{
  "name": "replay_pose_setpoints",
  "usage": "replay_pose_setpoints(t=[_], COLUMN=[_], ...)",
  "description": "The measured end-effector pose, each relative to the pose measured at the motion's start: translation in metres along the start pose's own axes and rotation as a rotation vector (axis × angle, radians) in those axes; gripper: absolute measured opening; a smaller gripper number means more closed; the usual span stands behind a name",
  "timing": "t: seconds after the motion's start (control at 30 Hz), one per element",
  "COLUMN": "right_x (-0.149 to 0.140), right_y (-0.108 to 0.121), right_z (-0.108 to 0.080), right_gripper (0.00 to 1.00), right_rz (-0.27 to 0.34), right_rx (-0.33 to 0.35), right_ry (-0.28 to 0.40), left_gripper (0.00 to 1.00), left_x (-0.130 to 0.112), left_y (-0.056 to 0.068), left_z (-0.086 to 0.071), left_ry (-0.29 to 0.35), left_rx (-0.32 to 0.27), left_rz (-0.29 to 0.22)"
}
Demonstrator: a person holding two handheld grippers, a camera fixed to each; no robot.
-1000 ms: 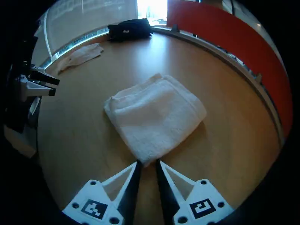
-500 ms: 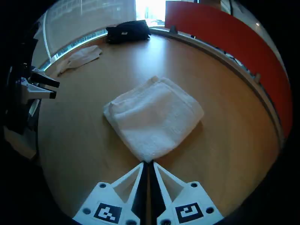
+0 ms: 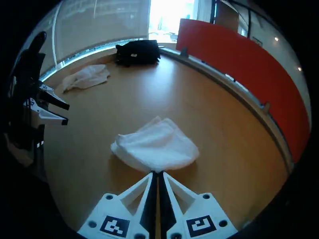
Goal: Fold towel
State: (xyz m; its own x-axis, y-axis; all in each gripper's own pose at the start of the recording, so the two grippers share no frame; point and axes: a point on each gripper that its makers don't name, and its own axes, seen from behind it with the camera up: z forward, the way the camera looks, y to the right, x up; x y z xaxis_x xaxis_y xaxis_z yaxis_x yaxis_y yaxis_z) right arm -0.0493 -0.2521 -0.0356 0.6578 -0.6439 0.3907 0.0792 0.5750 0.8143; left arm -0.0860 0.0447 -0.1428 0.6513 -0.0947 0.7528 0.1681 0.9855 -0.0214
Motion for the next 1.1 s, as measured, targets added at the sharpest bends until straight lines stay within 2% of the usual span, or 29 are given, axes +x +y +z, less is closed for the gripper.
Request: replay_pose_setpoints(t=[0.27,0.47,1.1], right_x=[0.051,0.073,0.085], right_y=[0.019,0.033,0.073], right_z=[-0.025,-0.043,-0.076], right_gripper=[0.02,0.02,0.02], right_rz=[-0.033,-0.05,-0.046], right_rx=[-0.03,-0.054,-0.096], right_ry=[0.089,0.119,0.145], left_gripper=[0.93,0.93,0.93], left_x=[0.012,0.018,0.025], left_y=[0.002,0.004,0.013], left_z=[-0.002,-0.003,-0.002], left_ry=[0.021,0.033,0.042], left_rx=[-0.007,-0.012,-0.028], left_rz=[0.012,0.016,0.032])
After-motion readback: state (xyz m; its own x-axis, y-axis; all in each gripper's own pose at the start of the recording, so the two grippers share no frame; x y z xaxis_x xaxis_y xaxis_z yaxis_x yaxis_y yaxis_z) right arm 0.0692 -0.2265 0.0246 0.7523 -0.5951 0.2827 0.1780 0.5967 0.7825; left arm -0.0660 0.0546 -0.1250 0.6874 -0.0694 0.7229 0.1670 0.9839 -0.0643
